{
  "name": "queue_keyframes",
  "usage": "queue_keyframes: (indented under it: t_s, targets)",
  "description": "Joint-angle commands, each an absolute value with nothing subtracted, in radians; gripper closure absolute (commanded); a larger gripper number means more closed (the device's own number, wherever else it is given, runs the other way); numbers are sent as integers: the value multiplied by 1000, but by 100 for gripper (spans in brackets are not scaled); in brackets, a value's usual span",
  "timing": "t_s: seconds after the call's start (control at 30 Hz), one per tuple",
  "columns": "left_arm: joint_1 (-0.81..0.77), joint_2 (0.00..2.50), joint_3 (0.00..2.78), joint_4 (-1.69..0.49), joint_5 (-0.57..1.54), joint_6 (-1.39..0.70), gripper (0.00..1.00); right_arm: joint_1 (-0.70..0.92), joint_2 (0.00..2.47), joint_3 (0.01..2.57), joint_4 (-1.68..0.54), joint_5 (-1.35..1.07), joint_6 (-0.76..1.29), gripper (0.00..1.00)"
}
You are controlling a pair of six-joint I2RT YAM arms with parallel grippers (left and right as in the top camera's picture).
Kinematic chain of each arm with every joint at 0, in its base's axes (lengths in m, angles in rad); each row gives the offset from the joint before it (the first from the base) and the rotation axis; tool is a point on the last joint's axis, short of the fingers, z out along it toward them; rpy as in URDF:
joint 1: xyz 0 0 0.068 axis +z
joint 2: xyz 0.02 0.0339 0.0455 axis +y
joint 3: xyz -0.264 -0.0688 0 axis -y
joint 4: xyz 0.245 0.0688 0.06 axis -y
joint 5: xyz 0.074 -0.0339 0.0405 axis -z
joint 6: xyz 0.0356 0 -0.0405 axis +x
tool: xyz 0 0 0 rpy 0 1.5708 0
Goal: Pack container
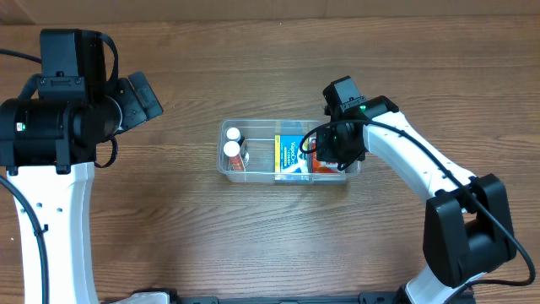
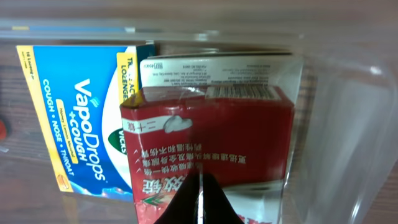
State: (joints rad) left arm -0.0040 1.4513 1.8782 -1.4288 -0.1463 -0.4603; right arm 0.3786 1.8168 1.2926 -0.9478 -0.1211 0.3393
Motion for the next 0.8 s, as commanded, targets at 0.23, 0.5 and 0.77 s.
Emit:
queue_keyframes:
  t_s: [0.23, 0.5, 0.77]
  targets:
    - [1, 1453, 1880, -1434, -146, -441, 0, 384, 1816, 1552, -1118, -36, 337, 92]
    - [-1, 1453, 1880, -1441, -115, -393, 0, 334, 1711, 1791, -1131, 66, 341, 63]
    - [-1, 1479, 1880, -1440, 36, -154, 0, 123, 1696, 1791, -1063, 5, 301, 0]
